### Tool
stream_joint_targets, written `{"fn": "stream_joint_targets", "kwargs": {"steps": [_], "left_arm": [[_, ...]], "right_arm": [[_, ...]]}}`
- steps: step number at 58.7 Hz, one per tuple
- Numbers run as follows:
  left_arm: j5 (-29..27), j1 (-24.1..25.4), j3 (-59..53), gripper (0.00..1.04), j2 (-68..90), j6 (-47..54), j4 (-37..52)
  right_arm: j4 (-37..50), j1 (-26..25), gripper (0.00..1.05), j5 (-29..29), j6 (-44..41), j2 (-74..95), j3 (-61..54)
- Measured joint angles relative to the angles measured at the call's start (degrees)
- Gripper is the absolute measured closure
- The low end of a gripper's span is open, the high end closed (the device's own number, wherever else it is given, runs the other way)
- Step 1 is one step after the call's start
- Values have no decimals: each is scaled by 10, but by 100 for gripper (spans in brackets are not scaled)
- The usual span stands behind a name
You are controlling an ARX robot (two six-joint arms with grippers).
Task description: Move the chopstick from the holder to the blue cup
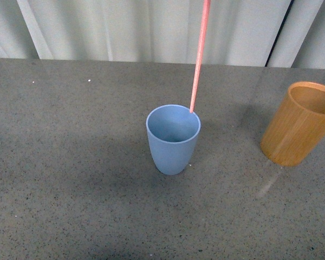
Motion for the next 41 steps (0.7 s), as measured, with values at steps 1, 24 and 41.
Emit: {"fn": "stream_joint_targets", "kwargs": {"steps": [1, 24, 41], "left_arm": [[0, 0, 0, 7, 0, 0, 0], [0, 0, 0, 7, 0, 0, 0], [0, 0, 0, 7, 0, 0, 0]], "right_arm": [[0, 0, 103, -2, 0, 2, 1], [6, 15, 103, -6, 0, 42, 16], [22, 21, 103, -7, 0, 73, 16]]}}
